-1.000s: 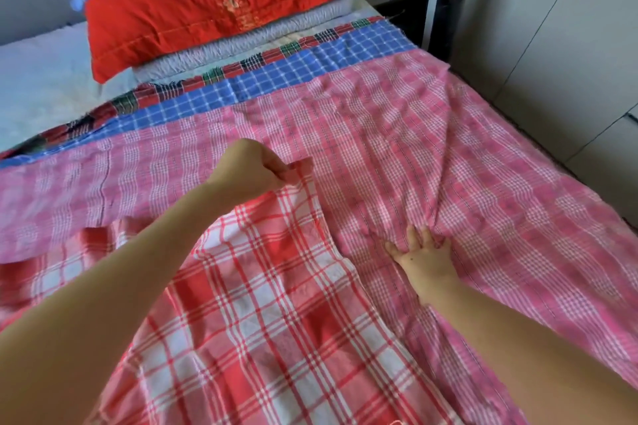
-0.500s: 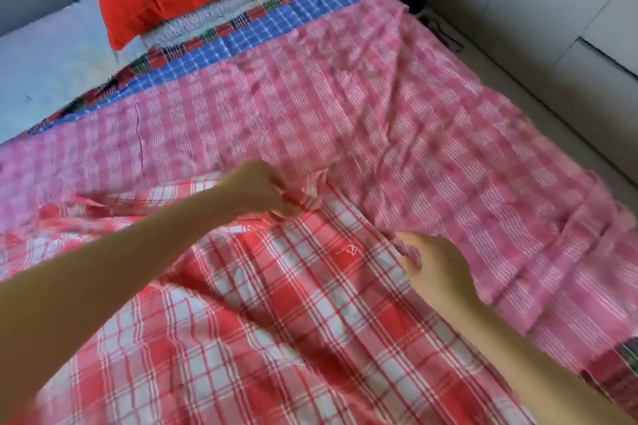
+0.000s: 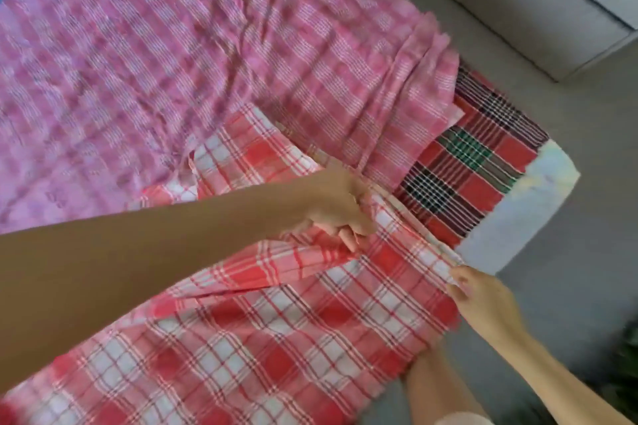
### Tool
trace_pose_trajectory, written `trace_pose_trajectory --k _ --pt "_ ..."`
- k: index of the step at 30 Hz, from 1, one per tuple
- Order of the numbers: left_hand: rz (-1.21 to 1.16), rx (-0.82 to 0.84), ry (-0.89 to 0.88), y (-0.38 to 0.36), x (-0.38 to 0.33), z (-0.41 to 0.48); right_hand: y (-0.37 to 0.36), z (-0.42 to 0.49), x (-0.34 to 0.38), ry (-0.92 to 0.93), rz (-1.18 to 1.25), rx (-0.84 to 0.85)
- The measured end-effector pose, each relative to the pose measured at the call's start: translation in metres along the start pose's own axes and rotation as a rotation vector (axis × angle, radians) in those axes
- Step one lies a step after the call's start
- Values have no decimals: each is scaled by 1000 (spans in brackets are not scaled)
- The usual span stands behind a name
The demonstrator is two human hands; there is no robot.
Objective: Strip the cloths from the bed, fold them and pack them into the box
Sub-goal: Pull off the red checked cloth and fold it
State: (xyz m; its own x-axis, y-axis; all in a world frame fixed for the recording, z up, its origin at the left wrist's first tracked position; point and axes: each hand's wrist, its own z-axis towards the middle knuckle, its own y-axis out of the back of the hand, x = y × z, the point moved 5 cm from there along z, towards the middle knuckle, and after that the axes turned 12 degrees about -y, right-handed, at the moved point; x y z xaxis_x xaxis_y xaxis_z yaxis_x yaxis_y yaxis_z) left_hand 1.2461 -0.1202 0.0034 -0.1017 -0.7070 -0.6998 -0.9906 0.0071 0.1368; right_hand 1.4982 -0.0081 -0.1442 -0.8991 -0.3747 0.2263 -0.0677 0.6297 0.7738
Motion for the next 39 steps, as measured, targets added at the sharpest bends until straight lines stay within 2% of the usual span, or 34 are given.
trace_pose_trajectory --k 4,7,10,13,15,18,21,25,28,31,34,39 --pt "-55 111 -102 -98 -33 27 -18 -4 -61 -204 122 0" --pt "-45 129 -139 -157 -36 54 -34 0 -94 -347 336 40" --pt "21 67 -103 -194 -6 87 -46 7 -116 -511 580 1" --pt "74 -61 -49 -208 37 114 -65 25 -129 -631 955 129" --pt "70 -135 -19 -213 56 124 -72 39 -132 -612 1127 224" --pt "52 -156 44 -225 71 127 -75 51 -133 -499 1101 311" --pt "-58 -161 30 -242 74 127 -77 53 -142 -485 1052 358" --pt "118 -195 -78 -253 76 128 -87 47 -161 -441 1079 360" --pt "178 -244 -104 -258 72 124 -83 30 -162 -407 1238 276" --pt "122 -318 -114 -263 68 113 -75 5 -154 -372 1280 81" --pt "95 -413 -125 -267 65 98 -59 -23 -136 -239 1116 -126" --pt "43 -475 -100 -266 64 65 -41 -65 -93 7 818 -330"
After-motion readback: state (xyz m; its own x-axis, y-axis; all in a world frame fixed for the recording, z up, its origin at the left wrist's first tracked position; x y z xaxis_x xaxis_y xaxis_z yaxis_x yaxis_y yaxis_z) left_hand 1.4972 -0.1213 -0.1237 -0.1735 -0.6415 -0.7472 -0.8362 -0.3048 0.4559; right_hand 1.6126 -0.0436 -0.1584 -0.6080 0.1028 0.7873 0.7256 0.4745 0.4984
